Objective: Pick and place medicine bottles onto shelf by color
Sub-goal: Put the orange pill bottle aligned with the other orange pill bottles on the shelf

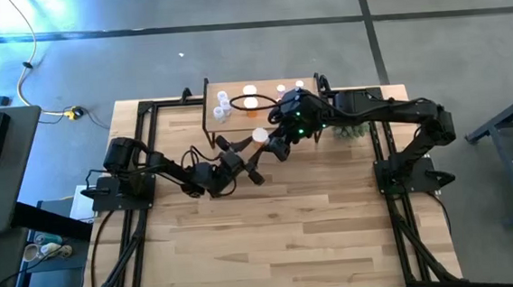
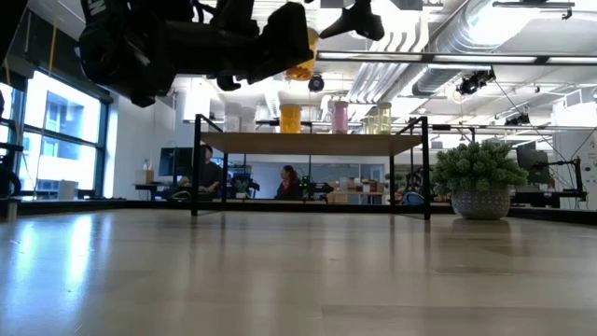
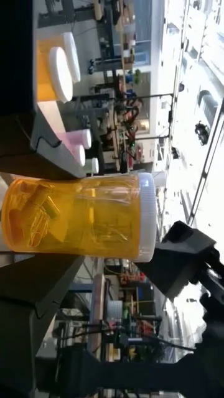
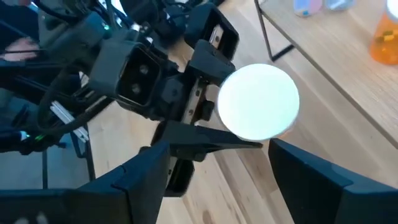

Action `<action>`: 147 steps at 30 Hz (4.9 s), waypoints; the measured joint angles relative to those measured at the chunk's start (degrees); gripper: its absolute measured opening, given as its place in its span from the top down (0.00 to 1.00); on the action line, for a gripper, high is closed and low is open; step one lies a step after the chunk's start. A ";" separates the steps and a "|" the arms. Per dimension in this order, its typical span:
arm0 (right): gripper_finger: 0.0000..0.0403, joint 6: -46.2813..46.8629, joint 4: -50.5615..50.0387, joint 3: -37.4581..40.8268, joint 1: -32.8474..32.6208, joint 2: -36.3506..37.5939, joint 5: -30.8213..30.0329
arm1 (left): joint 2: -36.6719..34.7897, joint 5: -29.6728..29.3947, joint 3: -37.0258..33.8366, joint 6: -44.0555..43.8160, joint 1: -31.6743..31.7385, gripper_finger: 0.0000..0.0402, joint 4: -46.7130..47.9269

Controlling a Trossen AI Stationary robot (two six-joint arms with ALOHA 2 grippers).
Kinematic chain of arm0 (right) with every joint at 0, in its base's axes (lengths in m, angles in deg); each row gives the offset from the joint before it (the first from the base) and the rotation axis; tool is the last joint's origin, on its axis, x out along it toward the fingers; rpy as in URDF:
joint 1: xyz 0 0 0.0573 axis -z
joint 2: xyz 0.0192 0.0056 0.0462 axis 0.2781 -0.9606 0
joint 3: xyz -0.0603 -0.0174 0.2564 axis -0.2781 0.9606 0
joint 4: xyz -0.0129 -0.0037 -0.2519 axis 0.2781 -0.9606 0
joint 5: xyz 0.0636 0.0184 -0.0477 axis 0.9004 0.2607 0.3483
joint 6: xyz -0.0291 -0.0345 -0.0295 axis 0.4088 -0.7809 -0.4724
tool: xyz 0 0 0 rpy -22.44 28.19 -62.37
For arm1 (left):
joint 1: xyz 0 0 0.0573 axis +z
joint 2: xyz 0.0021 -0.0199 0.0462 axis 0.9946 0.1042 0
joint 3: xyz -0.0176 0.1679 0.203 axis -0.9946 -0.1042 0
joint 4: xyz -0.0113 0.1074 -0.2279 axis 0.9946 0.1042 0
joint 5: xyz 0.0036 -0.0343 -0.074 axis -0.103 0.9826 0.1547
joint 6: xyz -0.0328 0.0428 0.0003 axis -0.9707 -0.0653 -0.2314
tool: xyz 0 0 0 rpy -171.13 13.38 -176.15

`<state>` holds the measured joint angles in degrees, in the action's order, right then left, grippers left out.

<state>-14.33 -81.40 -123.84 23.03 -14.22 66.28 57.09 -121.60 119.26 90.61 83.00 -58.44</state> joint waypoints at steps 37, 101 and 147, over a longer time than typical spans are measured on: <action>0.35 -0.35 3.21 0.00 -1.92 -3.02 -3.00 | 0.00 0.78 -0.11 -1.05 -0.33 0.59 1.49; 0.35 -9.29 0.58 -0.11 1.37 3.47 -2.88 | -0.02 -10.88 2.86 -20.65 9.95 0.59 23.95; 0.35 -7.91 0.47 -0.11 1.32 3.47 -0.91 | 0.07 -14.13 2.80 -24.48 10.74 0.38 27.62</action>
<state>-22.25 -80.92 -123.95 24.35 -10.75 65.37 57.16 -135.73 122.06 66.13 93.74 -30.82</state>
